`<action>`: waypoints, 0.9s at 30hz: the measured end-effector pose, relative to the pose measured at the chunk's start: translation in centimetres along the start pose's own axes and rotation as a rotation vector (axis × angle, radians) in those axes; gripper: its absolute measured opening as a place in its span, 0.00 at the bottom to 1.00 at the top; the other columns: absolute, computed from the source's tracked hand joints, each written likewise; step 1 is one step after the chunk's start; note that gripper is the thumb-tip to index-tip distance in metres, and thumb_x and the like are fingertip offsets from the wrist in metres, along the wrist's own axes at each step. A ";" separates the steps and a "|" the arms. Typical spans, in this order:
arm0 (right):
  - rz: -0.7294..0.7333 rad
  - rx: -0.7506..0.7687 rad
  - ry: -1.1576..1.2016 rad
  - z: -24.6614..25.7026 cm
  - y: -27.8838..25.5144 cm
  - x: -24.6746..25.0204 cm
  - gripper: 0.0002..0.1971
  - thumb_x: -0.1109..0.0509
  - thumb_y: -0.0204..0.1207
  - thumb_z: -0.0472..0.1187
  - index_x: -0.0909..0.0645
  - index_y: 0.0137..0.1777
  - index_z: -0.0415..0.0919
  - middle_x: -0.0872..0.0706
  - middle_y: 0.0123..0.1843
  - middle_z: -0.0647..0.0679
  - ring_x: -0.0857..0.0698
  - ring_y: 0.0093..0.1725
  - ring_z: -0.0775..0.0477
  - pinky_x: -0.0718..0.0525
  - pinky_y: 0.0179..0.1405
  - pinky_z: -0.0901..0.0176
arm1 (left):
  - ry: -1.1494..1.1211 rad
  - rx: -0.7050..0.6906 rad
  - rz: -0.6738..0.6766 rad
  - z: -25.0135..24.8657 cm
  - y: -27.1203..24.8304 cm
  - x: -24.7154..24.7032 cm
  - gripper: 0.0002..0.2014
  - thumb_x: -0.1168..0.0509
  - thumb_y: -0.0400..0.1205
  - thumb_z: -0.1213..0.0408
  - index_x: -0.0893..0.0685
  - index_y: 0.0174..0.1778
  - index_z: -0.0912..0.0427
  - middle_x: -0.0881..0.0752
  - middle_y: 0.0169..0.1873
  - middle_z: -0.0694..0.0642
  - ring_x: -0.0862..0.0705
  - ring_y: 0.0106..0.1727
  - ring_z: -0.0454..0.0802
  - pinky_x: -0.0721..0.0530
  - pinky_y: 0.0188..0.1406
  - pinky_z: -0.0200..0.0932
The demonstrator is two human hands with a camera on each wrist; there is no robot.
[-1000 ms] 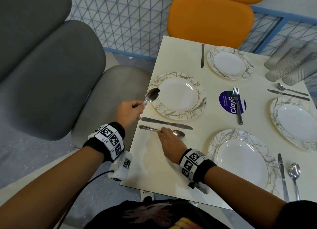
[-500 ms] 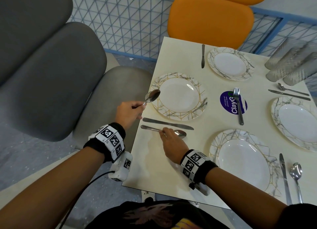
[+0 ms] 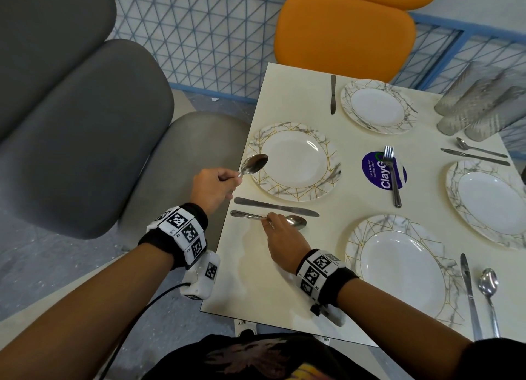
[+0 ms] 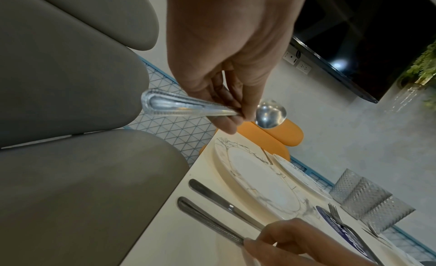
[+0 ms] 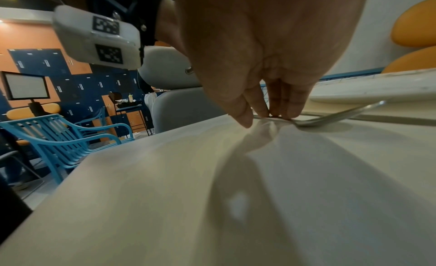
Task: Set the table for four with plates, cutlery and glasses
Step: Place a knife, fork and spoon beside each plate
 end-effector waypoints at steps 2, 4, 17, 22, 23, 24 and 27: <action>-0.007 -0.001 0.005 -0.1 0.0 -0.1 0.25 0.43 0.77 0.30 0.37 0.76 0.30 0.33 0.73 0.38 0.29 0.68 0.40 0.22 0.62 0.54 | -0.007 0.003 -0.002 0.0 0.0 -0.1 0.09 0.28 0.76 0.67 0.12 0.50 0.64 0.13 0.38 0.55 0.18 0.28 0.47 0.22 0.24 0.23; -0.014 0.004 0.020 -0.1 0.0 -0.1 0.25 0.43 0.78 0.30 0.37 0.76 0.30 0.32 0.72 0.38 0.29 0.67 0.39 0.21 0.61 0.53 | -0.028 0.005 0.005 0.1 0.0 -0.3 0.08 0.28 0.77 0.66 0.12 0.50 0.64 0.13 0.35 0.54 0.18 0.28 0.45 0.22 0.24 0.25; -0.356 -0.082 0.336 -1.6 0.9 6.6 0.15 0.42 0.81 0.33 0.24 0.66 0.36 0.23 0.61 0.41 0.26 0.62 0.44 0.29 0.62 0.62 | -0.030 0.003 0.147 -1.2 0.9 -3.0 0.07 0.35 0.81 0.67 0.13 0.51 0.64 0.18 0.32 0.50 0.22 0.31 0.44 0.22 0.24 0.32; -0.548 -0.032 0.181 -3.4 0.9 10.2 0.14 0.31 0.68 0.27 0.18 0.53 0.38 0.16 0.50 0.43 0.18 0.46 0.40 0.17 0.43 0.56 | 0.087 -0.071 0.273 -2.8 1.7 -5.8 0.09 0.36 0.82 0.67 0.12 0.54 0.62 0.16 0.33 0.47 0.22 0.31 0.44 0.25 0.30 0.31; -0.562 -0.028 0.155 -3.8 0.8 10.4 0.16 0.29 0.65 0.26 0.18 0.52 0.38 0.15 0.50 0.43 0.17 0.45 0.41 0.17 0.41 0.57 | 0.111 -0.075 0.294 -3.2 1.8 -6.6 0.09 0.36 0.82 0.66 0.12 0.54 0.60 0.15 0.35 0.48 0.21 0.32 0.44 0.24 0.34 0.34; -0.569 -0.031 0.138 -4.3 0.7 10.7 0.16 0.28 0.64 0.25 0.17 0.52 0.38 0.14 0.50 0.43 0.17 0.44 0.41 0.18 0.40 0.57 | 0.127 -0.080 0.309 -3.7 1.8 -7.4 0.10 0.36 0.82 0.66 0.12 0.54 0.59 0.14 0.36 0.50 0.21 0.33 0.44 0.24 0.36 0.37; -0.585 -0.066 0.138 -6.1 0.0 10.9 0.15 0.28 0.66 0.26 0.18 0.52 0.39 0.15 0.52 0.44 0.18 0.46 0.43 0.18 0.42 0.57 | 0.160 -0.103 0.339 -5.3 1.7 -9.6 0.10 0.37 0.82 0.68 0.12 0.54 0.62 0.14 0.39 0.53 0.20 0.33 0.41 0.24 0.34 0.33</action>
Point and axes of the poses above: each hand's wrist, its own y-axis towards the middle knuckle, its own x-axis out of the back of the hand, z = x × y, the point moved 3 cm from there along y, towards the middle knuckle
